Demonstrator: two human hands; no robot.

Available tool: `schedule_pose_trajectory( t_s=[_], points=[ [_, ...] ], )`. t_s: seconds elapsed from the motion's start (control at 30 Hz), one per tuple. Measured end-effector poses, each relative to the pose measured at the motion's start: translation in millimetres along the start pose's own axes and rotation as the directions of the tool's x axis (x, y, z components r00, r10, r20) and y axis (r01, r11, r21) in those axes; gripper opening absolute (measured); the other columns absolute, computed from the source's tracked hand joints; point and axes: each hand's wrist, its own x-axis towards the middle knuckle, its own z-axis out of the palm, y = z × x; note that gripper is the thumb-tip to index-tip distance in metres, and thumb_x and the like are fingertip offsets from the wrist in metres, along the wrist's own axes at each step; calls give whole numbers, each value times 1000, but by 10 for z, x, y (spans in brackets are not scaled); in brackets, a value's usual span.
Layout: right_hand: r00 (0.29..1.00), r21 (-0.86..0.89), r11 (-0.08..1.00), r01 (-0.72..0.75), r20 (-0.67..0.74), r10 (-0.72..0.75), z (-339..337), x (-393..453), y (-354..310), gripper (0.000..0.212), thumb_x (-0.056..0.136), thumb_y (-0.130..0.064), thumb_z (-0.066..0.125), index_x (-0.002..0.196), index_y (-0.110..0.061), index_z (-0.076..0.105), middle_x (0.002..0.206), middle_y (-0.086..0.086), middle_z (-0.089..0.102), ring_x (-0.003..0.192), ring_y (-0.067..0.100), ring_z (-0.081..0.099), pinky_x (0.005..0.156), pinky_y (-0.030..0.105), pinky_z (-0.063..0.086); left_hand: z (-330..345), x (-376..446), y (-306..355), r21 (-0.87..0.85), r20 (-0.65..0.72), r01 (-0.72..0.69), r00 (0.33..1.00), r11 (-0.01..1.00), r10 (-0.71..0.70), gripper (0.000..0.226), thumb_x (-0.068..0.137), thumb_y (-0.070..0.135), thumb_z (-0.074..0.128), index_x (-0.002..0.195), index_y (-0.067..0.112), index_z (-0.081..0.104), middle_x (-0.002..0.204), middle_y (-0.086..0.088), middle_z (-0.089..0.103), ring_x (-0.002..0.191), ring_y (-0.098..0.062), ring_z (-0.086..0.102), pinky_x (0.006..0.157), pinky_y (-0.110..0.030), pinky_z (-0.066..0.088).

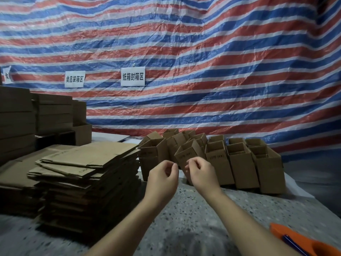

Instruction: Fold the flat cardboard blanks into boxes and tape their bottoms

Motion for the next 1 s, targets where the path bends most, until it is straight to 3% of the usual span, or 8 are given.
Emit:
schedule_pose_trajectory(
  t_s=[0.17, 0.23, 0.3, 0.53, 0.63, 0.73, 0.8, 1.0],
  points=[
    [999, -13, 1000, -3, -35, 3, -46, 4, -76, 24, 103, -31, 47, 86, -28, 65, 86, -8, 68, 85, 14, 64, 73, 35, 52, -291, 96, 184, 206, -31, -182, 981, 962, 192, 14, 96, 30, 58, 106, 24, 65, 90, 14, 64, 84, -1, 61, 69, -15, 49],
    [1000, -9, 1000, 0, 7, 0, 3, 23, -119, 19, 103, -34, 46, 107, -28, 63, 107, -11, 67, 103, 14, 62, 82, 31, 49, -504, 233, 181, 380, -22, -262, 956, 887, 291, 36, 97, 34, 56, 130, 21, 54, 118, 5, 60, 108, -11, 58, 90, -28, 51],
    [998, 2, 1000, 13, 65, -13, 99, 58, -196, 39, 104, -36, 45, 140, -23, 52, 134, -3, 59, 123, 16, 53, 92, 28, 40, -760, 392, 131, 559, 14, -277, 945, 781, 326, 54, 97, 40, 53, 145, 18, 40, 141, -1, 49, 129, -18, 46, 108, -38, 42],
    [964, -27, 995, 100, 251, -90, 673, 214, -603, 54, 106, -39, 31, 157, -22, 30, 162, 1, 33, 149, 20, 28, 116, 36, 25, -1604, 793, -231, 880, 37, 9, 995, 475, -88, 85, 94, 65, 41, 157, 15, 12, 163, -13, 16, 150, -29, 16, 120, -47, 18],
    [937, -28, 991, 129, 332, -112, 937, 288, -780, 57, 106, -42, 24, 160, -25, 22, 167, -3, 21, 153, 16, 16, 123, 39, 13, -1754, 819, -351, 906, 59, 68, 957, 418, -283, 95, 89, 75, 36, 157, 16, 10, 165, -15, 8, 152, -31, 9, 121, -50, 13],
    [924, -82, 986, 146, 367, -106, 1153, 410, -899, 58, 105, -42, 22, 160, -25, 19, 168, -3, 17, 154, 15, 12, 126, 43, 10, -1764, 749, -452, 924, 126, 62, 883, 378, -453, 90, 88, 77, 34, 155, 18, 24, 161, -16, 21, 148, -34, 19, 120, -51, 18],
    [920, -129, 981, 143, 382, -84, 1262, 499, -924, 58, 105, -41, 22, 160, -25, 18, 168, -1, 16, 155, 17, 11, 126, 45, 9, -1734, 677, -528, 925, 156, 40, 868, 379, -471, 79, 89, 73, 38, 148, 21, 37, 152, -14, 38, 141, -33, 32, 117, -50, 26],
    [919, -262, 954, 147, 394, -33, 1454, 725, -871, 58, 106, -40, 24, 161, -24, 16, 168, 1, 17, 154, 22, 15, 125, 48, 12, -1668, 538, -586, 953, 113, -30, 959, 301, -261, 57, 94, 62, 34, 131, 22, 51, 131, -8, 56, 124, -28, 49, 105, -45, 39]
  ],
)
